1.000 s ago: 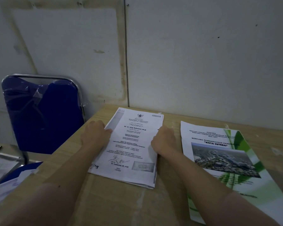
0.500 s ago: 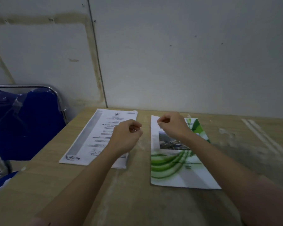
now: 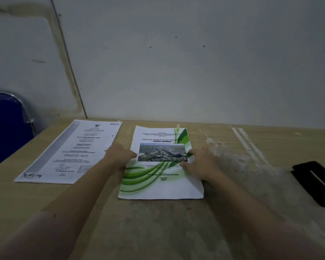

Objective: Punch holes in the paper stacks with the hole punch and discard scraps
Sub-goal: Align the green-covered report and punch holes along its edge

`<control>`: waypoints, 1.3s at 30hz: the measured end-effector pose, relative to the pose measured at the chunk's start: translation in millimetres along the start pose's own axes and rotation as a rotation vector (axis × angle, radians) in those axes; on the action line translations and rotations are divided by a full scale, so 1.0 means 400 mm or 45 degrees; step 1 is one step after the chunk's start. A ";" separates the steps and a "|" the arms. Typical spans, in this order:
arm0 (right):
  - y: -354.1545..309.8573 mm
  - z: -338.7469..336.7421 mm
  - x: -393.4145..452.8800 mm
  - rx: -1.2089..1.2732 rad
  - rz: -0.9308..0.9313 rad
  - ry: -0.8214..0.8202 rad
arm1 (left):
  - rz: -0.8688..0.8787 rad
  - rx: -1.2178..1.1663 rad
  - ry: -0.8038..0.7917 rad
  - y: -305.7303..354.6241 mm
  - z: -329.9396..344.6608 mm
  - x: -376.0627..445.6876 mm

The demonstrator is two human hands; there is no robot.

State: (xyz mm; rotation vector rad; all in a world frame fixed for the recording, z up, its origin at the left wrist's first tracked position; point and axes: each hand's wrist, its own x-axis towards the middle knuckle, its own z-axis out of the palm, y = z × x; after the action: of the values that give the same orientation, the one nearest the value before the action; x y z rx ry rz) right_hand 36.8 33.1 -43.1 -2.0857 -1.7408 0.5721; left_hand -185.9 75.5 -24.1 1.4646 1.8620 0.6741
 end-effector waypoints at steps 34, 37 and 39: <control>0.110 -0.149 -0.036 1.474 0.158 -0.289 | 0.090 -0.991 -0.382 0.089 0.093 -0.139; 0.130 -0.193 -0.061 1.366 0.066 -0.064 | 0.207 -1.005 -0.396 0.127 0.107 -0.167; 0.139 -0.226 -0.078 1.310 -0.029 0.061 | 0.249 -1.009 -0.379 0.156 0.112 -0.182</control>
State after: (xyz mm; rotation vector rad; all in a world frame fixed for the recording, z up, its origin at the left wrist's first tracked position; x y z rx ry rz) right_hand 125.6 -9.0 7.3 -1.3118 -1.0486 1.0961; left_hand -101.7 19.3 6.6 1.1280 1.0372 1.0644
